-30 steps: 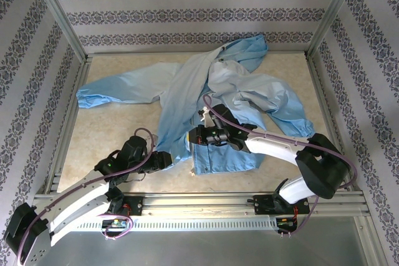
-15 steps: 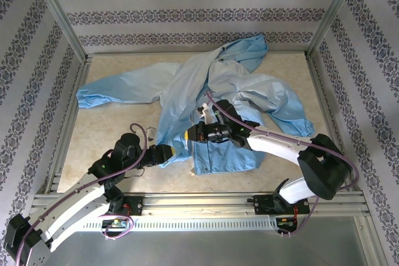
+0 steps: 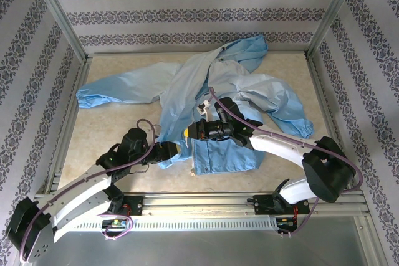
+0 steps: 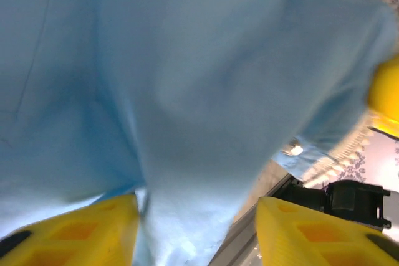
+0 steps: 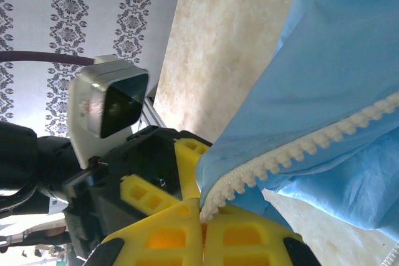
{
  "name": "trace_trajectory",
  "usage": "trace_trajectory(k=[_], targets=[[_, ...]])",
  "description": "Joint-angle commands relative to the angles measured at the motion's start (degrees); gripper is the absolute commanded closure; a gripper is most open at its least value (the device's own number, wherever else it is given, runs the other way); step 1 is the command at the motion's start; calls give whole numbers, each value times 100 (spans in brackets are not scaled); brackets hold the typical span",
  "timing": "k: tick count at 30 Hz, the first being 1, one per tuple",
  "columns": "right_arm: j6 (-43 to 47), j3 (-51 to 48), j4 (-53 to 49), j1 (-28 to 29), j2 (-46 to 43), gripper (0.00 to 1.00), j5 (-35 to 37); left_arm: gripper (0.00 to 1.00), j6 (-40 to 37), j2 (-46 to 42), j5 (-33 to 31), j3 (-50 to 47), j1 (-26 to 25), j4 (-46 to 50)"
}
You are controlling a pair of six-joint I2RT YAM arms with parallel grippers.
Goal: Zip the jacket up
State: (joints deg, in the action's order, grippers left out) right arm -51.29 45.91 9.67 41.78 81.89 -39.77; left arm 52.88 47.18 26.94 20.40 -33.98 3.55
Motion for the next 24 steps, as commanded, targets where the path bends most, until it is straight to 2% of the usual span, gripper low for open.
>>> trace_trajectory(k=[1, 3, 6, 8, 11, 18, 24], targets=[[-49, 59, 77, 63, -91, 100, -2, 86, -252, 88, -48, 212, 84, -19], [8, 26, -20, 60, -115, 99, 118, 100, -399, 81, -101, 319, 76, 199], [75, -35, -158, 67, -193, 85, 339, 100, -597, 37, -147, 489, 91, 483], [99, -111, -226, 79, -277, 72, 556, 100, -696, 2, -154, 580, 102, 626], [62, -195, -221, 112, -342, 63, 695, 100, -783, -29, -160, 663, 111, 782], [74, -223, -220, 264, -250, 58, 778, 100, -746, -21, 56, 683, 145, 776], [-3, -295, -170, 407, -281, 53, 1009, 100, -376, -109, 186, 630, 242, 657]])
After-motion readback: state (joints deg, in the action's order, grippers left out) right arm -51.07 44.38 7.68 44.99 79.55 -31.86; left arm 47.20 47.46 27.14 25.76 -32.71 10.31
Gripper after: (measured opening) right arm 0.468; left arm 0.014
